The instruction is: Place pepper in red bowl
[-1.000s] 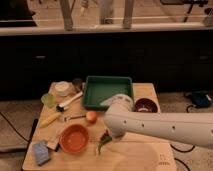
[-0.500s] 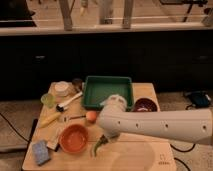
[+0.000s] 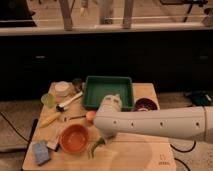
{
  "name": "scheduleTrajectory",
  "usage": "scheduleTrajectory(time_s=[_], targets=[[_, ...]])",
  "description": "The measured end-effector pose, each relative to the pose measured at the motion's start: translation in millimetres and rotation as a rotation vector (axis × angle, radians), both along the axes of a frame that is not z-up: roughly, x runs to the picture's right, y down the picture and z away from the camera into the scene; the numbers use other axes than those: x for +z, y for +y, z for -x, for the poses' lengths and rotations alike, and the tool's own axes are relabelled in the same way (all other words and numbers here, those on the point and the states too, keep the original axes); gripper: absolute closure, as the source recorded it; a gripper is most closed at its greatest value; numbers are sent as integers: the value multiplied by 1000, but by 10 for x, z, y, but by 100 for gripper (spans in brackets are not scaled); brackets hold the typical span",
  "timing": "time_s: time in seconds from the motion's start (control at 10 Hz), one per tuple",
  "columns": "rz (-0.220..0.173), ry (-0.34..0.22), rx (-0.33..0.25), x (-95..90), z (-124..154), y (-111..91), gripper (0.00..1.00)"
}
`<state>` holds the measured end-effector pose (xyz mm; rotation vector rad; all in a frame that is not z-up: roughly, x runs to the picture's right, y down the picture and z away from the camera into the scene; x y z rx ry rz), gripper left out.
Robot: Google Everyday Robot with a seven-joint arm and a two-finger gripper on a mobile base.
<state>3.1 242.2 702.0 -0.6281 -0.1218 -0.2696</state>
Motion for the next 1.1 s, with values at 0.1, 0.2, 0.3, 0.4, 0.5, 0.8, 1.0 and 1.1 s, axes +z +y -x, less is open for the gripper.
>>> scheduleTrajectory(time_s=[0.1,0.2,0.3,0.4,0.5,0.8,1.0,1.1], targets=[[4,-11,-4,-9,101,8,95],[6,-18,-6,-10,143,12,95],[10,-23,-10,-9,153,25,95],[12,-32,-15,-5,208,37,95],[14,-40,-14,1,253,48,95],[13,-62,-19,19,364,61,95],[9,-89,-29,22,567,58,95],[6,-91,-31,27,580,53,95]])
